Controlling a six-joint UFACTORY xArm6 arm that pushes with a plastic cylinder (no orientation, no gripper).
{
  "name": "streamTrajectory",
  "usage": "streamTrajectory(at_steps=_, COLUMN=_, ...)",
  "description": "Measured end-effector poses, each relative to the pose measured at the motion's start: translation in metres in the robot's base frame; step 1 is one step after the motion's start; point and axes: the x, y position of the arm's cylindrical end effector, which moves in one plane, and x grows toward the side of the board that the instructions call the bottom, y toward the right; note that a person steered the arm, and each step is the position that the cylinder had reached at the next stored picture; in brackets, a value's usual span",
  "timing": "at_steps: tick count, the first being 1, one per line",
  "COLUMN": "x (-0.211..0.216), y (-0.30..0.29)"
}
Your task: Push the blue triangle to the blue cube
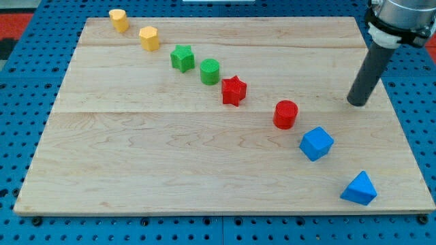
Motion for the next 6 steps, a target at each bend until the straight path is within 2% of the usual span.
streamTrajectory(at_steps=1, x=0.048, y=0.049)
streamTrajectory(at_steps=2, x=0.116, y=0.084)
streamTrajectory(at_steps=3, x=0.177, y=0.033)
streamTrajectory(at_steps=4, x=0.175, y=-0.037)
streamTrajectory(at_steps=5, x=0.15, y=-0.108)
streamTrajectory(at_steps=6, x=0.122, y=-0.066)
